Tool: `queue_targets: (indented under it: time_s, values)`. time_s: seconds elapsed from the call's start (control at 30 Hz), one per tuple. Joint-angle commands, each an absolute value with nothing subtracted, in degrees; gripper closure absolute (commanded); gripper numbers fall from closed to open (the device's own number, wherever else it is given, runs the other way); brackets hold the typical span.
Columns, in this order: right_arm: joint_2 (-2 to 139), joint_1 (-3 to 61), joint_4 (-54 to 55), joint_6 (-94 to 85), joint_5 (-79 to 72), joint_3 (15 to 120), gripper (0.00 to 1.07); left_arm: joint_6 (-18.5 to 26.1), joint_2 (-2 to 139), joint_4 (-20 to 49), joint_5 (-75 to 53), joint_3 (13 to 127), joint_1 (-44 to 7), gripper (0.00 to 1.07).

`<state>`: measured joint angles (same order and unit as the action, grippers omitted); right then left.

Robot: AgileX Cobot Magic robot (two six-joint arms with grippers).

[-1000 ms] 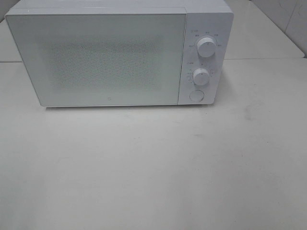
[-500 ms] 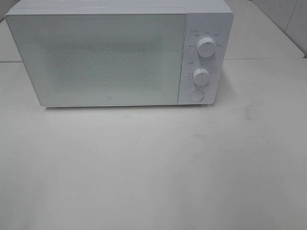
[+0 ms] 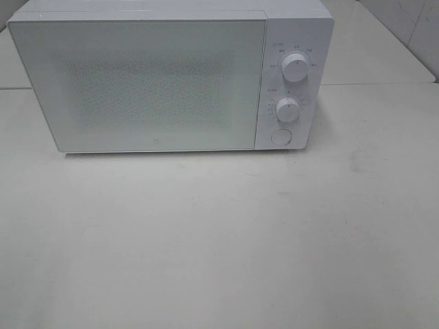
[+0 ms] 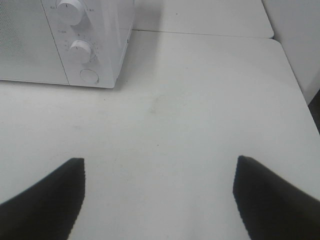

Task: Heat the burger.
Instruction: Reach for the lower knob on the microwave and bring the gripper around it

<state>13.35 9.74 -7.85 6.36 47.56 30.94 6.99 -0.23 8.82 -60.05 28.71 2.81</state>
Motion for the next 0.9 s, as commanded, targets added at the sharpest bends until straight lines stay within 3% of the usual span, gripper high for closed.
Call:
queue_targets:
  time_s: [0.03,0.9]
  values:
    - [18.3,9.3,-8.3,7.7,42.0,31.4,0.28,6.9,-1.6,9.2,-59.5,28.5,3.0,0.01]
    - [47.8,9.3,-8.2,8.5,17.4,31.4,0.31,6.9,-1.6,9.2,-59.5,28.5,3.0,0.01]
